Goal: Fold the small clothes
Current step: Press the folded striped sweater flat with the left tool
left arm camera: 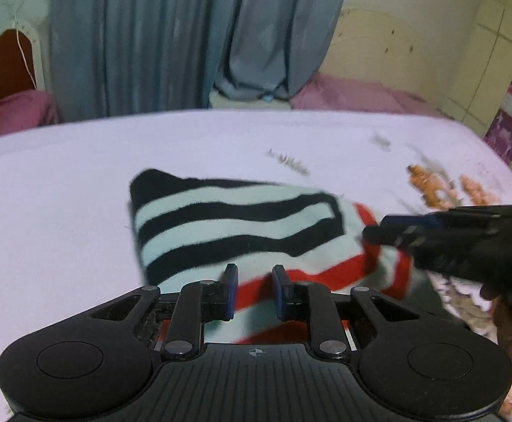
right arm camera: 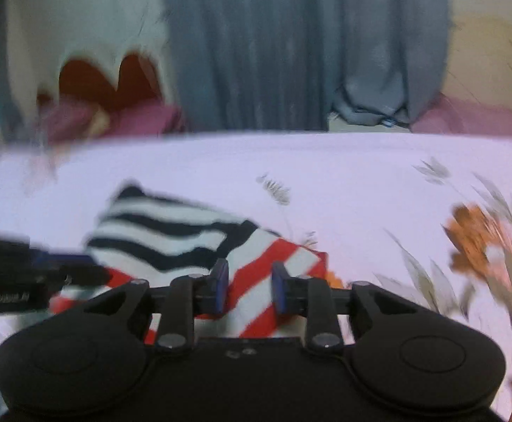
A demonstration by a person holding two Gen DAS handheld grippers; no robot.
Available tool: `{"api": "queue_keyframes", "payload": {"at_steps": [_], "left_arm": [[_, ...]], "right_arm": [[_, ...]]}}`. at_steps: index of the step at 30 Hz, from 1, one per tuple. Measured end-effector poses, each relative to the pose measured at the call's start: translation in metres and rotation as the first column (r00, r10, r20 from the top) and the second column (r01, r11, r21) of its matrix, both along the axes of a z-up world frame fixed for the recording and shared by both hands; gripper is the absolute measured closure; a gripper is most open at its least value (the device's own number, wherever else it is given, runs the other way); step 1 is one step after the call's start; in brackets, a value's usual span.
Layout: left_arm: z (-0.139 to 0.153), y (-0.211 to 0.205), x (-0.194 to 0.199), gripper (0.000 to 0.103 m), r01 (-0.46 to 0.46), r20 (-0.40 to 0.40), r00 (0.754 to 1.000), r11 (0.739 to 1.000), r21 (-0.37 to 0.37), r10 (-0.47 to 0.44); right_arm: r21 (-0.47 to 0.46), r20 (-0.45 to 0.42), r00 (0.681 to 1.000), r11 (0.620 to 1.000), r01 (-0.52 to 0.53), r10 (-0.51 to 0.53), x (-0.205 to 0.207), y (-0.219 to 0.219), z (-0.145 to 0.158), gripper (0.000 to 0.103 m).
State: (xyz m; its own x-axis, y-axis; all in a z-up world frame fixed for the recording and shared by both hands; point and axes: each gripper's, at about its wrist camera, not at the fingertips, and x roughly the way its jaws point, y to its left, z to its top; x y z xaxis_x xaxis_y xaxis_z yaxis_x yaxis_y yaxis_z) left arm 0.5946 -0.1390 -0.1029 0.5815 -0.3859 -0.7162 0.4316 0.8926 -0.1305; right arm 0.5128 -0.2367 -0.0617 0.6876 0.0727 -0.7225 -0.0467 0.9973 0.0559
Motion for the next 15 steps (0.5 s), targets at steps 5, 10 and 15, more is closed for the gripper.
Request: {"api": "queue_keyframes", "payload": {"at_steps": [5, 10, 15], "left_arm": [[-0.016, -0.011, 0.004, 0.084, 0.025, -0.046, 0.999, 0.997, 0.066, -0.022], [0.007, 0.003, -0.029, 0.084, 0.074, 0.037, 0.996, 0.997, 0.031, -0.076], [0.007, 0.016, -0.079, 0.084, 0.157, 0.039, 0.987, 0.988, -0.008, -0.156]], "right_arm": [[-0.02, -0.08, 0.993, 0.996, 0.089, -0.091, 0.017, -0.017, -0.029, 0.086], [0.061, -0.032, 0.995, 0.994, 0.095, -0.094, -0.009, -0.025, 0.0, 0.082], [0.103, -0.009, 1.0, 0.995, -0.006, 0.007, -0.066, -0.022, 0.018, 0.083]]}}
